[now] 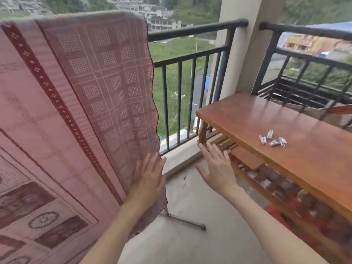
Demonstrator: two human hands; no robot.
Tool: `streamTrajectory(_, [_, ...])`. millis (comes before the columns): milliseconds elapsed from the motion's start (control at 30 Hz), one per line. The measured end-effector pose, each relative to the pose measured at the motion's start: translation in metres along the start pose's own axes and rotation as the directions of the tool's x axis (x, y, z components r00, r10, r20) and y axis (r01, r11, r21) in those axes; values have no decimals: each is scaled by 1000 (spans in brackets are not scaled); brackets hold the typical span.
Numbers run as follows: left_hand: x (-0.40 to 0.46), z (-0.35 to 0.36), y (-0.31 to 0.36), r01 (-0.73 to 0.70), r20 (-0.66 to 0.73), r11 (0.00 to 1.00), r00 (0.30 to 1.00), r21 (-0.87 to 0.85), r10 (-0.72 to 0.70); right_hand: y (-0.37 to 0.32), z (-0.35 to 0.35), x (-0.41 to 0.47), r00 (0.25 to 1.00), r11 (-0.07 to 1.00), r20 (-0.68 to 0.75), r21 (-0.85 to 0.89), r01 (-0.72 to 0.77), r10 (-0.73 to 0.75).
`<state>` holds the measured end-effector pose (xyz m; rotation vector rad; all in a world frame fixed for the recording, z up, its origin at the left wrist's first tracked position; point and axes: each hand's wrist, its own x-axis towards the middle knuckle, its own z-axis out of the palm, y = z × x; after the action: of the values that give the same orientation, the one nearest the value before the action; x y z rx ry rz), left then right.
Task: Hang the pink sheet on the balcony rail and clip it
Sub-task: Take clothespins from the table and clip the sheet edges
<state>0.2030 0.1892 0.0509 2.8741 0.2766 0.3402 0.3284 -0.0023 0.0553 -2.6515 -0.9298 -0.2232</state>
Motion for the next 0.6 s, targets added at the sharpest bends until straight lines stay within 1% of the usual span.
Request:
streamTrajectory(133, [14, 42, 30, -85, 119, 996, 989, -22, 87, 56, 10, -33, 975, 976, 62, 24, -215, 214])
streamTrajectory(233, [42, 71, 56, -136, 197, 990, 970, -39, 141, 100, 12, -41, 936, 939, 89, 10, -343, 341])
streamTrajectory(333, [81, 102, 90, -194, 259, 980, 945, -52, 201, 151, 14, -34, 891, 893, 96, 37, -448, 443])
streamTrajectory(400, [103, 118, 107, -234, 271, 971, 932, -52, 239, 177, 16, -26, 877, 876, 92, 60, -478, 472])
streamTrajectory(533, [181, 174, 163, -263, 294, 961, 915, -81, 275, 273, 26, 10, 837, 836, 124, 75, -544, 533])
streamTrajectory(600, [224, 199, 195, -276, 337, 957, 896, -87, 289, 322, 24, 31, 815, 815, 150, 78, -574, 560])
